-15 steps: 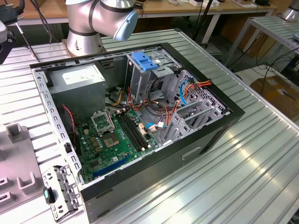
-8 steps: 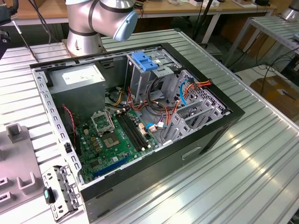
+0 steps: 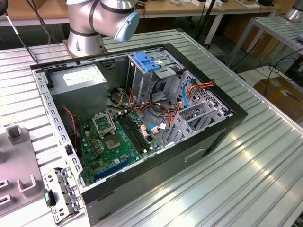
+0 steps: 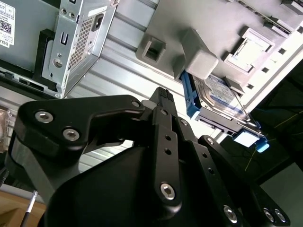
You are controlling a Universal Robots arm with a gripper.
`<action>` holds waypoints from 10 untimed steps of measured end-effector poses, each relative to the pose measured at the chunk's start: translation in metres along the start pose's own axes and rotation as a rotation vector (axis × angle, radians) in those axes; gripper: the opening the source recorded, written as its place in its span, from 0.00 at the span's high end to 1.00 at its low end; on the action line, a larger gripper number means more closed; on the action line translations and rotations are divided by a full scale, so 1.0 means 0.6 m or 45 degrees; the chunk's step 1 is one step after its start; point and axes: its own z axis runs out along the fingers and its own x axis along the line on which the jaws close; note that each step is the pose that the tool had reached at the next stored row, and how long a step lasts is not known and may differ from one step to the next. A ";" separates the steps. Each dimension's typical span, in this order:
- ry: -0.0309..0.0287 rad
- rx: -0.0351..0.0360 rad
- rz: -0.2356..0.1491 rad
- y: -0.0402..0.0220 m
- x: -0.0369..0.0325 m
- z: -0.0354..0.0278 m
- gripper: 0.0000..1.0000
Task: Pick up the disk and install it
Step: 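Reach for the disk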
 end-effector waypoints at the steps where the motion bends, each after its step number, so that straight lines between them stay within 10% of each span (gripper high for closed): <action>1: -0.0001 0.0000 0.000 0.000 0.002 0.000 0.89; 10: -0.0001 0.0000 0.000 0.001 0.020 0.000 0.89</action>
